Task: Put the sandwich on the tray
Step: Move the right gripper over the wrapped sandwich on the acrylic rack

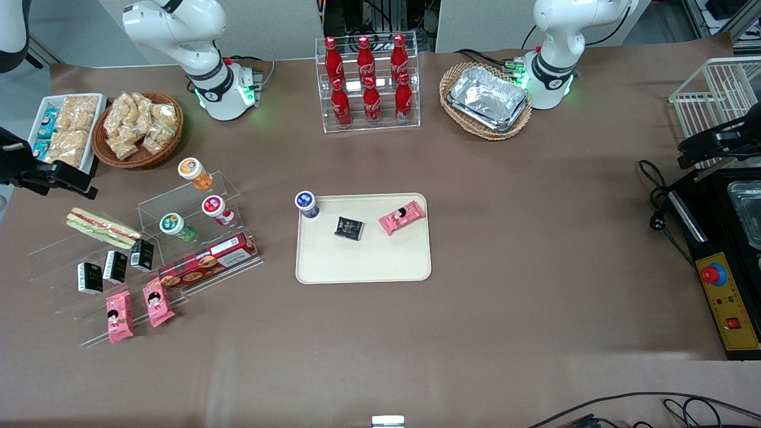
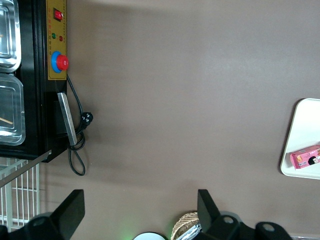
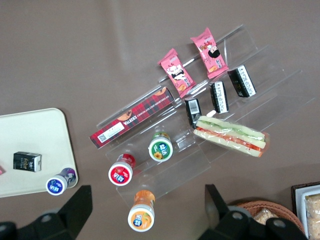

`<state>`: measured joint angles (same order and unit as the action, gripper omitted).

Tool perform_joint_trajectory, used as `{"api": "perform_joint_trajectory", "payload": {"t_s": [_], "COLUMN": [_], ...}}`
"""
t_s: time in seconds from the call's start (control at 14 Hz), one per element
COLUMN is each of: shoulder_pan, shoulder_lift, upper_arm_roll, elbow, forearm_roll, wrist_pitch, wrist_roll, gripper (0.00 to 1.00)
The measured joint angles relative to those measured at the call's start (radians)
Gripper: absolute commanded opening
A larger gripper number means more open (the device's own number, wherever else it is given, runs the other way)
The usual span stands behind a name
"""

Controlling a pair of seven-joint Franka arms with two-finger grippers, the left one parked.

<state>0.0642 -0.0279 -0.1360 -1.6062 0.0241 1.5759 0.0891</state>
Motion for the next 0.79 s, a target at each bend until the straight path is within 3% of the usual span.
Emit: {"api": "perform_joint_trajectory", "payload": {"t_s": [0.79], "shoulder_pan": [-0.012], "shoulder_lift": [0.002], "upper_arm_roll": [-0.004], "elbow": [0.000], "forearm_roll": [0.000], "wrist_pitch": [-0.039], "wrist_roll": [0.010], "gripper": [1.00]}}
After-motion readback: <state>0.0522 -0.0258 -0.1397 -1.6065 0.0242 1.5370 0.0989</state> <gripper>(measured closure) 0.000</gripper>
